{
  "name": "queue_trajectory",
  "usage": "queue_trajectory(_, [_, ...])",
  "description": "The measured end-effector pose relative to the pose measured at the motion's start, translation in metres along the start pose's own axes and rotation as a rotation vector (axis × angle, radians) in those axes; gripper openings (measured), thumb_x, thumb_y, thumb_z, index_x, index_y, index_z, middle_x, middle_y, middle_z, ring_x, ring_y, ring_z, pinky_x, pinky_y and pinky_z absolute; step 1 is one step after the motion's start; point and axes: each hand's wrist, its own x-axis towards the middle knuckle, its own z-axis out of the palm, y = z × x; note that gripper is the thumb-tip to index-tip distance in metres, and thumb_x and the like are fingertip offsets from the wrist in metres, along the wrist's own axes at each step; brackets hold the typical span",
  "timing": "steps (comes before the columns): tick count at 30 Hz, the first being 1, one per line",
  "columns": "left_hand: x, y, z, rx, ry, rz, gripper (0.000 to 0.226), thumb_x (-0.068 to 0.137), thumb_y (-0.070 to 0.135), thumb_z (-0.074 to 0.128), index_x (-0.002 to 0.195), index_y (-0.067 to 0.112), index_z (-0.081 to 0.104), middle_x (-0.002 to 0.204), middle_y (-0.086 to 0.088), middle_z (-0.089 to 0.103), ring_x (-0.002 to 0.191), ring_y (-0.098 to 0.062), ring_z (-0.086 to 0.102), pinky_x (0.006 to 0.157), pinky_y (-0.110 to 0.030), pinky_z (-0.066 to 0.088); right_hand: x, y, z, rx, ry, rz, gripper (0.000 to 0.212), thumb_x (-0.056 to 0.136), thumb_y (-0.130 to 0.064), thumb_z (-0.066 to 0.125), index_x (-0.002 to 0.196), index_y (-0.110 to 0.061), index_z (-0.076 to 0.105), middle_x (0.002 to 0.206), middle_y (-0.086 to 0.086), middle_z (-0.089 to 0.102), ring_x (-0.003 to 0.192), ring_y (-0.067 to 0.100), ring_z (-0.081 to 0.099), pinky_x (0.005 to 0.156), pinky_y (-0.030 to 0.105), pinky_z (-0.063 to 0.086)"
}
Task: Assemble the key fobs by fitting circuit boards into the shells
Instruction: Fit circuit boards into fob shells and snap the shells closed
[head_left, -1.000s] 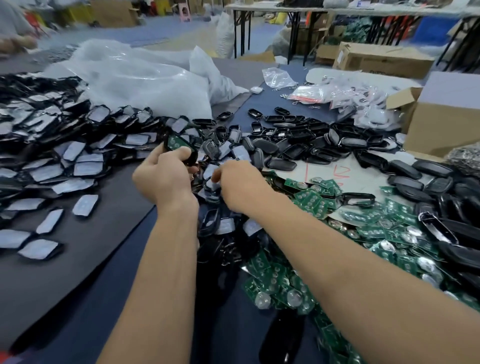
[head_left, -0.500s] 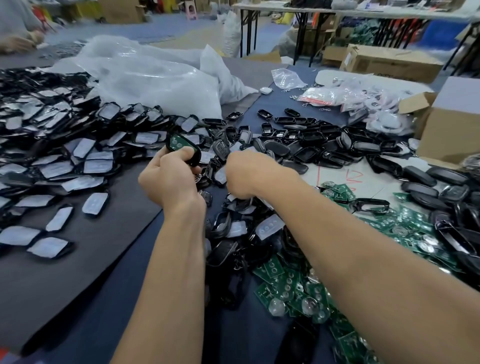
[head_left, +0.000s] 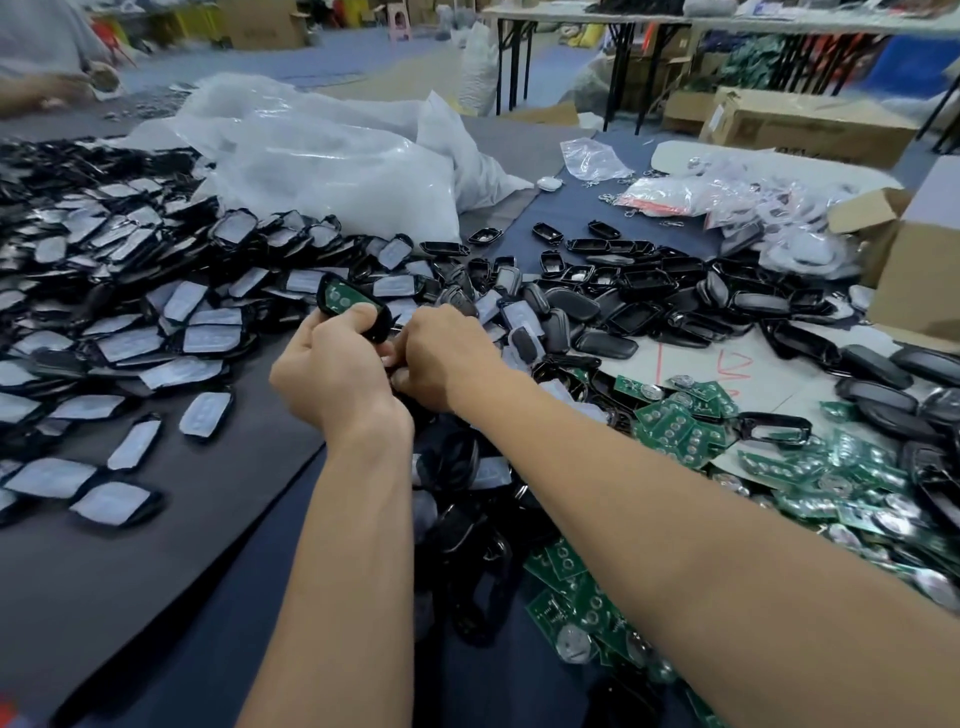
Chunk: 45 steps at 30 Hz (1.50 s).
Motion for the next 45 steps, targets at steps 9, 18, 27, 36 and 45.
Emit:
queue_trajectory(9, [0.000, -0.002, -0.001, 0.017, -0.031, -0.002, 0.008, 0.073, 0.000, 0.075, 0.080, 0.004, 0.073, 0.065, -0.005, 0.063, 0.040, -0.017, 0.049, 0.047, -0.023, 0.044, -0.058, 0.033, -0.007, -0.216, 0.288, -0.128, 0.030, 0.090, -0.015, 0.061, 0.109, -0.030, 0.079, 0.105, -0.007, 0.074, 0.116, 0.021, 0.055, 0.118, 0.032, 0.012])
queue_trajectory(18, [-0.069, -0.021, 0.016, 0.126, -0.515, -0.054, 0.018, 0.070, -0.001, 0.071, 0.068, 0.017, 0.071, 0.050, 0.006, 0.061, 0.044, -0.014, 0.055, 0.043, -0.024, 0.046, -0.195, 0.099, -0.042, 0.096, 0.587, 0.112, 0.022, 0.096, -0.010, 0.071, 0.115, -0.017, 0.079, 0.080, -0.004, 0.073, 0.083, 0.007, 0.050, 0.092, 0.027, 0.034])
queue_trajectory(27, [-0.134, -0.057, 0.011, 0.483, -1.054, 0.017, 0.017, 0.087, 0.011, 0.067, 0.071, 0.017, 0.067, 0.069, -0.003, 0.062, 0.057, -0.019, 0.056, 0.052, -0.024, 0.049, -0.250, 0.131, -0.043, 0.219, 0.815, 0.154, 0.027, 0.090, -0.002, 0.071, 0.116, -0.008, 0.078, 0.095, -0.018, 0.060, 0.091, -0.006, 0.047, 0.088, 0.039, 0.050])
queue_trajectory(36, [-0.134, -0.059, 0.009, 0.351, -1.170, -0.121, 0.019, 0.099, 0.007, 0.067, 0.117, 0.000, 0.065, 0.080, -0.008, 0.071, 0.058, -0.017, 0.063, 0.051, -0.022, 0.053, -0.250, 0.135, -0.040, 0.285, 0.872, 0.182, 0.033, 0.085, 0.001, 0.076, 0.114, -0.013, 0.079, 0.095, -0.013, 0.069, 0.094, -0.004, 0.055, 0.092, 0.035, 0.053])
queue_trajectory(45, [-0.134, -0.060, 0.010, 0.375, -0.984, -0.017, 0.009, 0.095, 0.000, 0.068, 0.103, 0.000, 0.069, 0.073, -0.009, 0.071, 0.051, -0.023, 0.062, 0.044, -0.022, 0.049, -0.248, 0.135, -0.038, 0.608, 0.686, 0.316, 0.030, 0.089, -0.017, 0.071, 0.084, -0.046, 0.079, 0.068, -0.017, 0.073, 0.047, 0.004, 0.054, 0.042, 0.017, 0.044])
